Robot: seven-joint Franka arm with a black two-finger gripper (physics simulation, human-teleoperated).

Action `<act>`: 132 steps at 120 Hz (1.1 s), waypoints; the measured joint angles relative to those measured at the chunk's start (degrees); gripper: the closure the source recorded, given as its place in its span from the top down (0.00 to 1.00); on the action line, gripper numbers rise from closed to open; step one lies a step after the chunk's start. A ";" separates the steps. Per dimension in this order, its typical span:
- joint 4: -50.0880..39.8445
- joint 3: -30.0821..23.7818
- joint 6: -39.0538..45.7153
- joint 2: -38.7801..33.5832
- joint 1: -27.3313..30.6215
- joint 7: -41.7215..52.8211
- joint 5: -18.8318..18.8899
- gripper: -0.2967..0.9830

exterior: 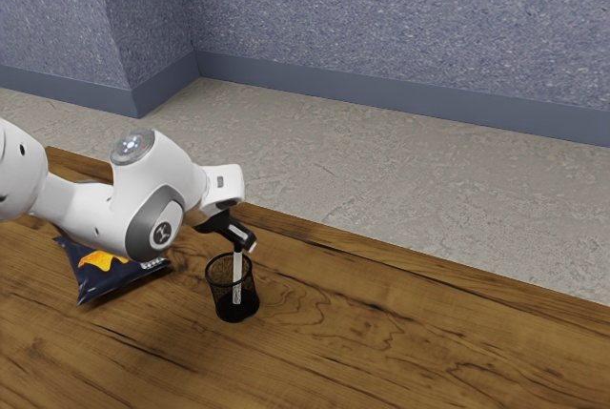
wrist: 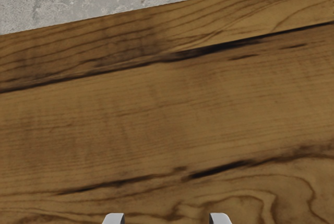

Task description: Take the marker out of the pen holder and place it to the left of the pen holder.

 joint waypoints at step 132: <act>14.47 1.46 -39.07 -5.17 11.75 -6.28 3.84 0.18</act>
